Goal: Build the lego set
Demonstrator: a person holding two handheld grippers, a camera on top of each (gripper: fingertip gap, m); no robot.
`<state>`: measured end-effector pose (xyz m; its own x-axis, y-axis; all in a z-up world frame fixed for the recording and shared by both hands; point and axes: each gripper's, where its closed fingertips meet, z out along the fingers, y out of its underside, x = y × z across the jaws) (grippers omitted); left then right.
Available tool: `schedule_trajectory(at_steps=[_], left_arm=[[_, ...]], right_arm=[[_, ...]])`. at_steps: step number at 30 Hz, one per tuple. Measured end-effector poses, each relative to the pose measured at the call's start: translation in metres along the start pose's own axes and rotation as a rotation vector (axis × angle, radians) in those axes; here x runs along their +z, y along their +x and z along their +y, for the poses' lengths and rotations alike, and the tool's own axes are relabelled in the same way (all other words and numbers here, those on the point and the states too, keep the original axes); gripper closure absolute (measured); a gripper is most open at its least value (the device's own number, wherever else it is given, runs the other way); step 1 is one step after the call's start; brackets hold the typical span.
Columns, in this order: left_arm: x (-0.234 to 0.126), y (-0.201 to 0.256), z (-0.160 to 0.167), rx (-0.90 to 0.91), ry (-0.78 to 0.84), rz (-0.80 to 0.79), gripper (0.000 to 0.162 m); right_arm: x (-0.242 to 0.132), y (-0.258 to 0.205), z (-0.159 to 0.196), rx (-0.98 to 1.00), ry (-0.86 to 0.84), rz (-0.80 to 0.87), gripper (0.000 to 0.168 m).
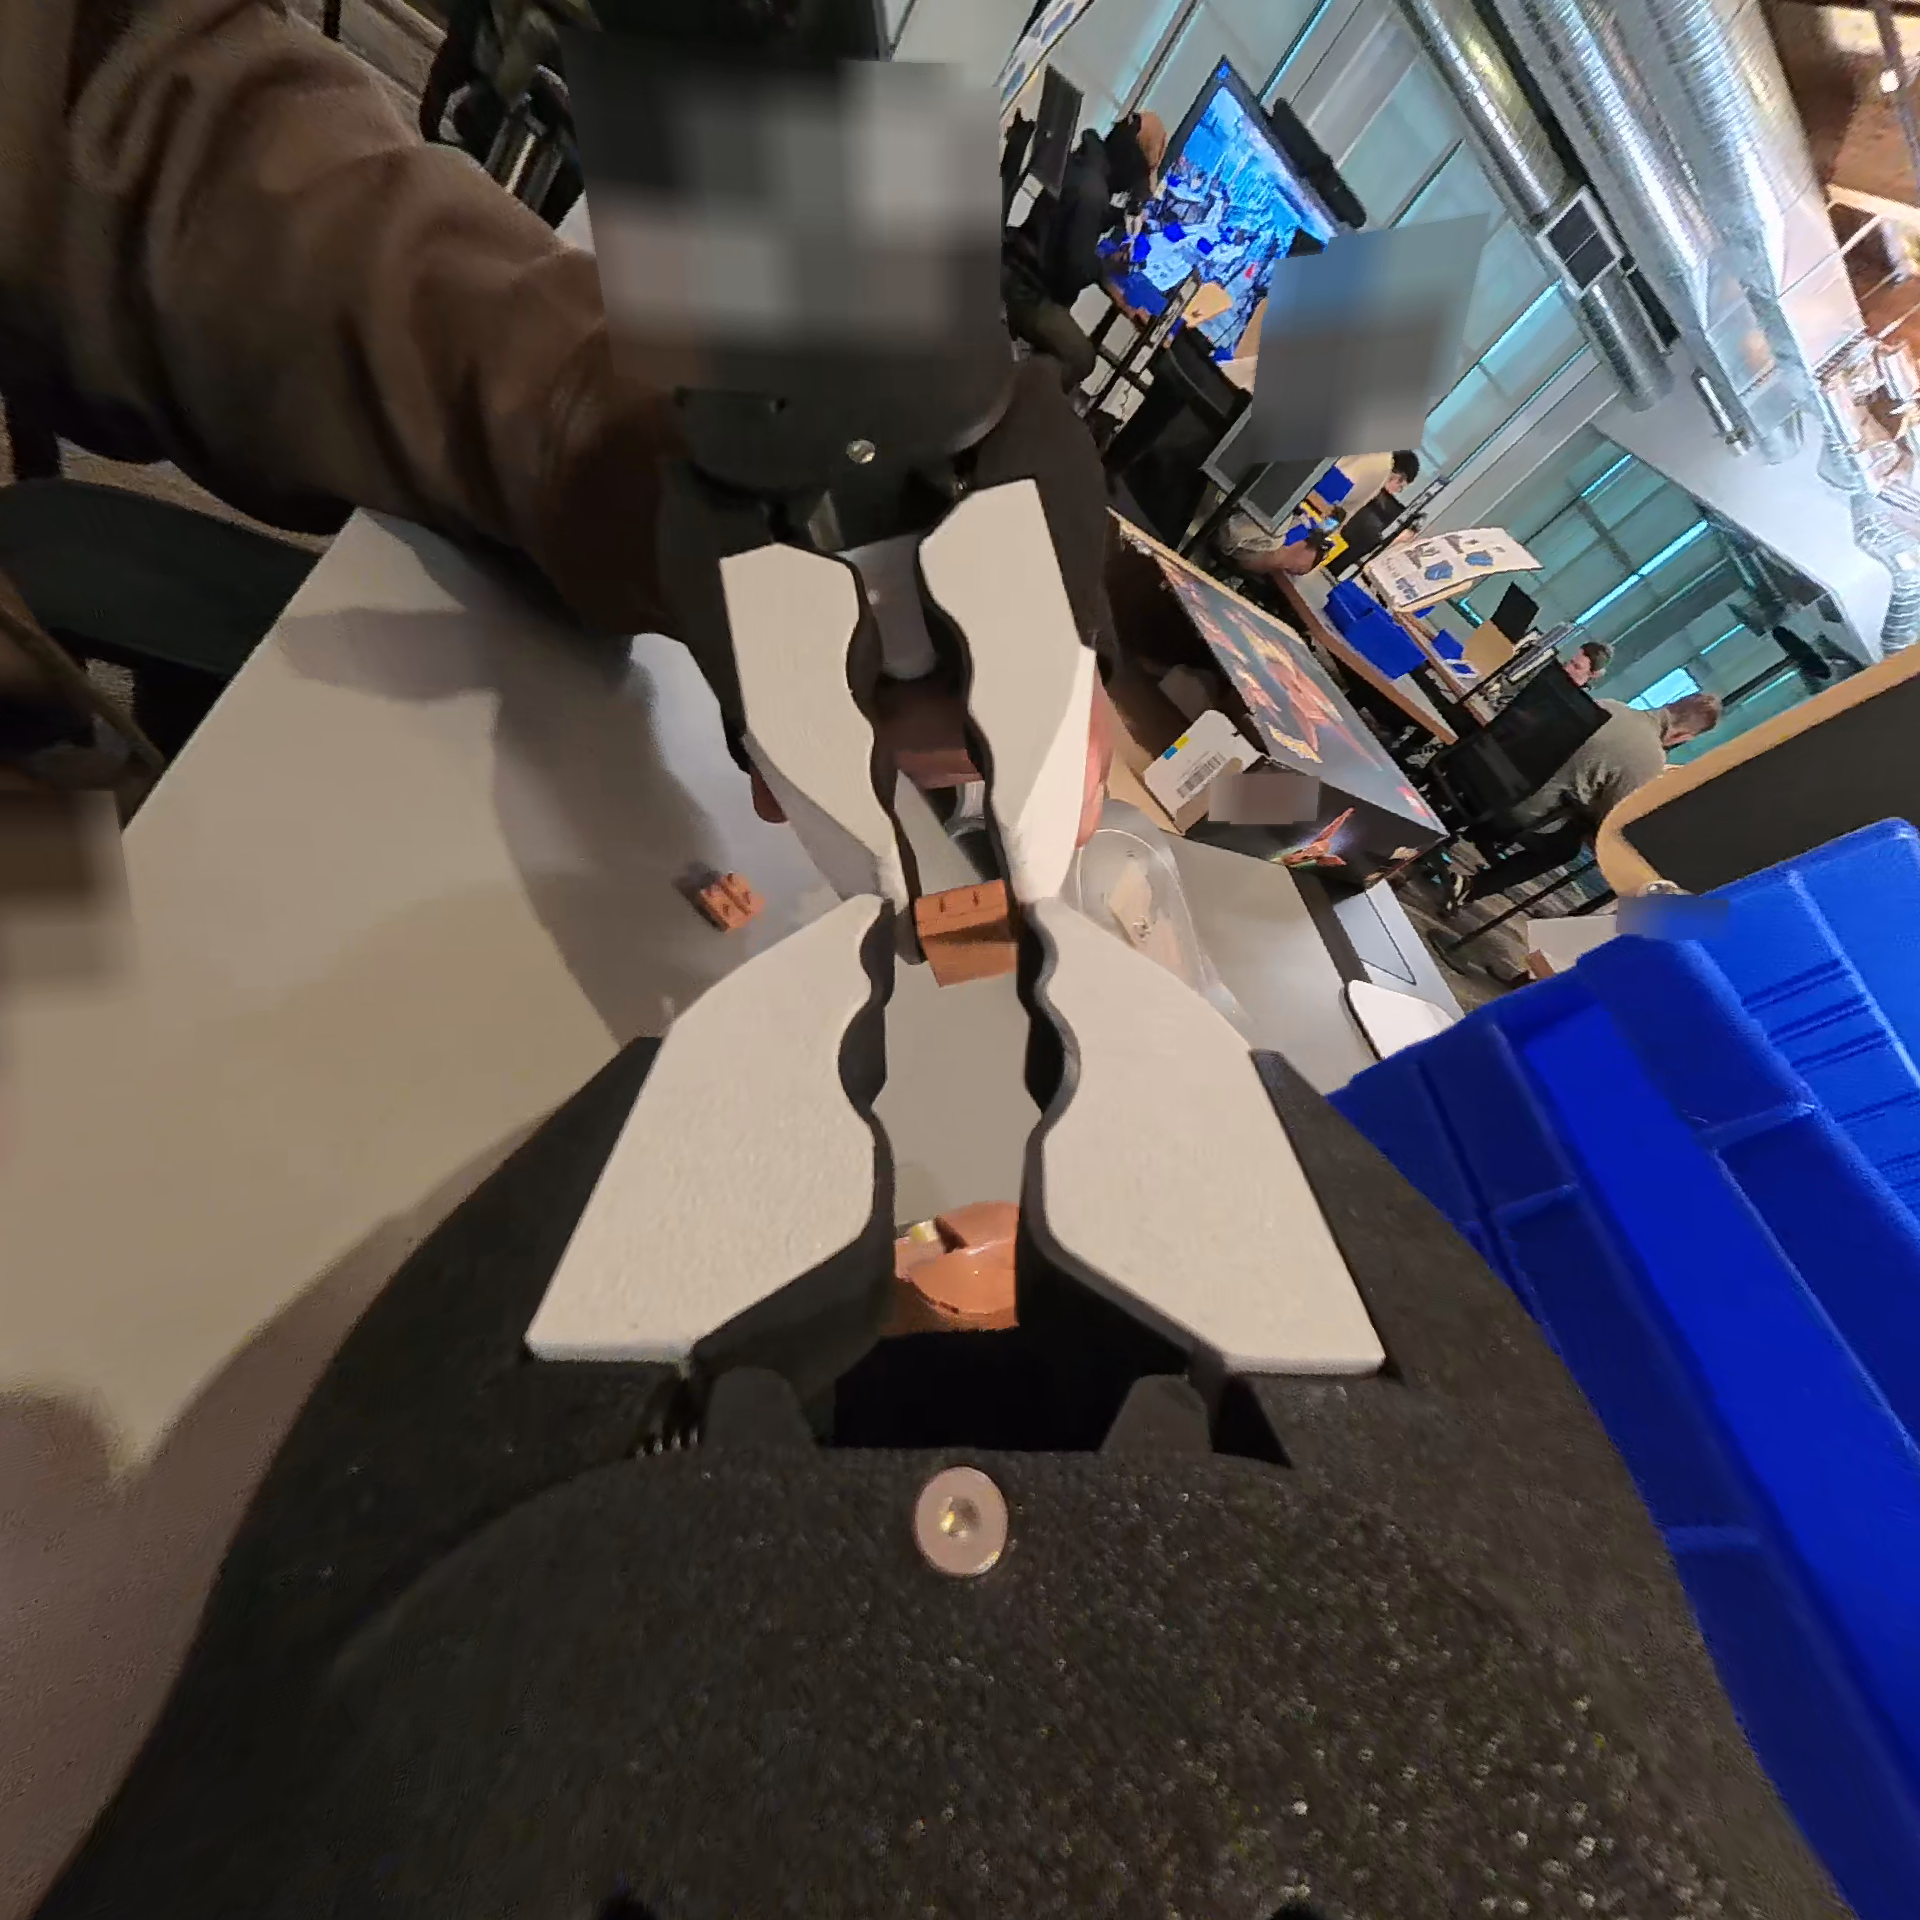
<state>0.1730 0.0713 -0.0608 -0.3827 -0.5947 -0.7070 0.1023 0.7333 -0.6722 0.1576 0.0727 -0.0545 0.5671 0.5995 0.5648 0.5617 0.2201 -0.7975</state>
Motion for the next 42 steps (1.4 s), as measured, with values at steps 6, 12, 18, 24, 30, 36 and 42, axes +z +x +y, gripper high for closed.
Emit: schedule_trajectory(at_steps=[6,12,18,24,30,36,42], left_arm=[[-0.003,0.008,-0.002,0.001,0.011,0.061,0.146],[-0.005,0.022,-0.002,-0.08,0.014,0.19,0.146],[-0.006,0.034,0.0,-0.159,0.028,0.296,0.146],[-0.009,0.037,-0.006,-0.234,0.08,0.351,0.146],[-0.014,0.04,-0.011,-0.334,0.145,0.426,0.146],[-0.006,0.027,-0.006,-0.285,0.13,0.289,0.146],[-0.002,0.024,0.001,-0.171,0.077,0.206,0.14]], right_arm=[[-0.001,-0.008,-0.002,-0.042,-0.002,-0.033,0.152],[-0.001,-0.02,0.002,-0.092,-0.035,-0.1,0.152],[-0.001,-0.03,0.005,-0.125,-0.046,-0.151,0.152],[-0.004,-0.033,0.001,-0.134,-0.022,-0.172,0.152],[-0.006,-0.038,-0.003,-0.136,0.01,-0.2,0.152],[-0.007,-0.023,0.003,-0.077,-0.015,-0.137,0.152],[-0.008,-0.015,0.001,0.005,-0.008,-0.123,0.152]])
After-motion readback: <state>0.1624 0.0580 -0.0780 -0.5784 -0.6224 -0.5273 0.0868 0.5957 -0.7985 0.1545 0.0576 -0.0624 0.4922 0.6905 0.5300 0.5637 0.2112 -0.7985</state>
